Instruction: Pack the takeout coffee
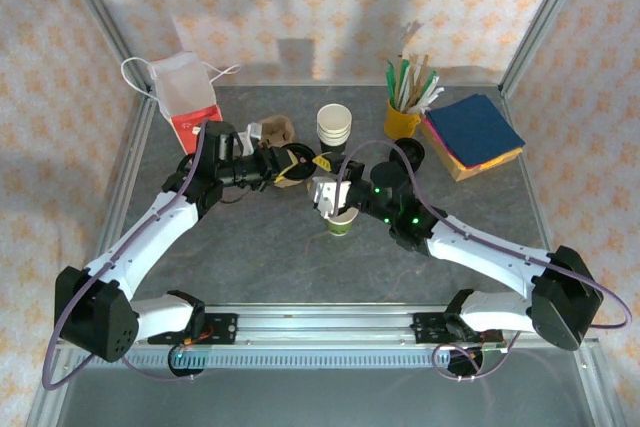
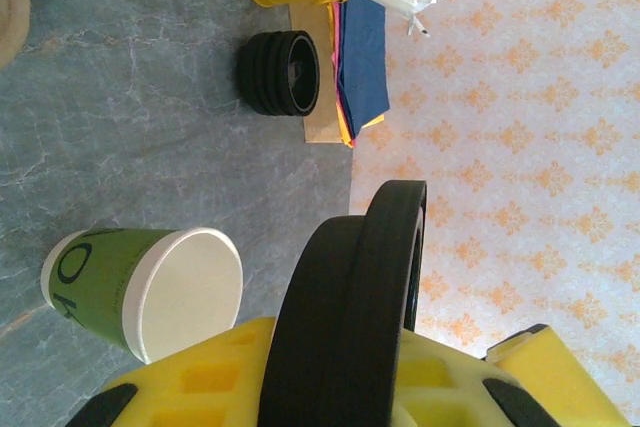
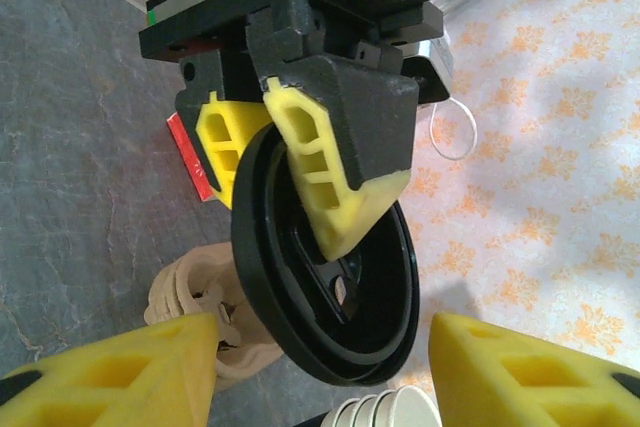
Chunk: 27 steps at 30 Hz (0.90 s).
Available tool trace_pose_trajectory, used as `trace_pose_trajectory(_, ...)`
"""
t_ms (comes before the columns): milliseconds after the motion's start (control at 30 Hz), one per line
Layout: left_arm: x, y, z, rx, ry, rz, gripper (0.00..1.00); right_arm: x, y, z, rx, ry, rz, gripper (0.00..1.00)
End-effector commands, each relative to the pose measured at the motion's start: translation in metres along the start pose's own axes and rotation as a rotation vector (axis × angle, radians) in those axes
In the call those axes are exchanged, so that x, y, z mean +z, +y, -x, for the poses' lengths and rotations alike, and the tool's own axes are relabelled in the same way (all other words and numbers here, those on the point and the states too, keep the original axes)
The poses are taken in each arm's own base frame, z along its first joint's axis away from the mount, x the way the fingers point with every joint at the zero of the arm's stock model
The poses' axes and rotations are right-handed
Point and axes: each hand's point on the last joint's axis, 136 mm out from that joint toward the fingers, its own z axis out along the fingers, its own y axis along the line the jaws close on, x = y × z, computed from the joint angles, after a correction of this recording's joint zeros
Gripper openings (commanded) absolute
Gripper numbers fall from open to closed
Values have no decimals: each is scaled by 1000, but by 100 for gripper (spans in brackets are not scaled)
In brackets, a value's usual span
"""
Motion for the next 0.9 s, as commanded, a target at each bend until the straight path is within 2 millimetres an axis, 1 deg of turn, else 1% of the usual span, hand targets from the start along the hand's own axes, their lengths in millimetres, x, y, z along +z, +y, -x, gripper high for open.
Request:
trace_pose_trajectory(0, -9, -23, -3, 8, 2, -78, 7, 4, 0, 4, -11, -9, 9, 55)
trace_pose_trajectory(67, -10, -22, -4, 12, 5, -72, 7, 7, -4, 3, -8, -2, -7, 52)
trace_pose_trajectory(167, -9, -18, -6, 11, 18, -56, 7, 12, -11, 4, 2, 1, -23, 45)
trace_pose_trajectory(233, -9, -17, -8, 8, 24, -50, 7, 18, -13, 2, 2, 27, -22, 38)
trace_pose_trajectory(300, -9, -16, -9, 8, 27, -46, 7, 20, -17, 3, 4, 39, -29, 36)
trace_pose_trajectory(433, -8, -12, -10, 5, 30, -34, 7, 19, -19, 8, -7, 12, -41, 31)
trace_pose_trajectory(533, -6, -11, -9, 5, 31, -33, 7, 19, -19, 8, -12, 15, -37, 27)
trace_pose_trajectory(600, -5, -8, -9, 1, 34, -26, 7, 18, -18, 9, -19, 15, -26, 21)
trace_pose_trajectory(767, -3, -8, -8, -3, 37, -30, 7, 15, -19, 9, -22, 21, -26, 14)
trace_pose_trajectory(833, -3, -10, -8, -1, 36, -35, 11, 13, -20, 8, -12, 27, -35, 9)
trace_pose_trajectory(867, -4, -12, -7, 2, 34, -40, 17, 12, -21, 8, 1, 30, -35, 7)
